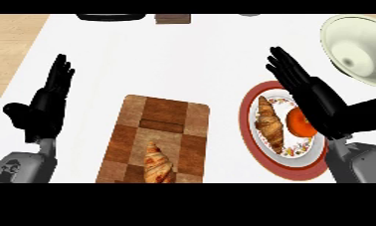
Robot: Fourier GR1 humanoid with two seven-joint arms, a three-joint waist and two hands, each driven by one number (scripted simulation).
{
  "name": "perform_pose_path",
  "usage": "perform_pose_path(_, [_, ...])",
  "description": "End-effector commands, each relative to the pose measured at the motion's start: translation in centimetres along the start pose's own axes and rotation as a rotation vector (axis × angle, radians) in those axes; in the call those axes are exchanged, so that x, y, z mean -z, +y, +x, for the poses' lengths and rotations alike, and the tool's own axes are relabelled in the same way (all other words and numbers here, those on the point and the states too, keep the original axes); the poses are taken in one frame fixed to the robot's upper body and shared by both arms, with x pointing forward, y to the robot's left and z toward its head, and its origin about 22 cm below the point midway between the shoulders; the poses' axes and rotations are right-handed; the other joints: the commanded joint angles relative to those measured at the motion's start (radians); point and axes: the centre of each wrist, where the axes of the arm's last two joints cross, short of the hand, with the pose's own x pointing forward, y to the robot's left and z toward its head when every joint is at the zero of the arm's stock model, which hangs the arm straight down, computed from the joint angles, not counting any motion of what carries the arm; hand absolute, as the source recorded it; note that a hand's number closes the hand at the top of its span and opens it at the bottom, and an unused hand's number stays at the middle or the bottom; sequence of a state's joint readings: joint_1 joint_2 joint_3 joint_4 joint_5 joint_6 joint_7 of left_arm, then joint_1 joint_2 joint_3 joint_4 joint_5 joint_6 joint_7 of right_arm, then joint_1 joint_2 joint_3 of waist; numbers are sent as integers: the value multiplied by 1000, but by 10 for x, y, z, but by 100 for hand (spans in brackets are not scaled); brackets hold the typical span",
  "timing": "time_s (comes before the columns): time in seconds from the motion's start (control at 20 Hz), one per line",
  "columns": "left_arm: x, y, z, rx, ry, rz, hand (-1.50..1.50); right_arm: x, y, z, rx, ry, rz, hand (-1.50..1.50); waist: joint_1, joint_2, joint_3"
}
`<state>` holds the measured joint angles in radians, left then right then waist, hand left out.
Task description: Pick the squash from the plate and place it in the bowl
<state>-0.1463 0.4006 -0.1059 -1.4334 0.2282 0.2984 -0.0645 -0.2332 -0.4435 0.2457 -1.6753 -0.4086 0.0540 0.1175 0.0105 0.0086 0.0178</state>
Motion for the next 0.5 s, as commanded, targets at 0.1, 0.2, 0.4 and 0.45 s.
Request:
perform_pose_path(0.1, [-6,-22,10,-1,-42,-184,0,-33,-41,-3,-72,-36,-193,150,-36,-12,-17])
perform_pose_path(0.2, [-10,-46,20,-29,-54,-339,0,-50,-70,-15,-107,-70,-318,150,-55,-11,-15])
perform_pose_path(0.4, [-20,-76,22,-70,-25,-501,0,-65,-81,-51,-405,128,-473,150,-27,-3,-16])
perform_pose_path(0.45, [-26,-79,15,-88,-31,-501,0,-81,-71,-88,-281,102,-474,-150,-18,-3,-15])
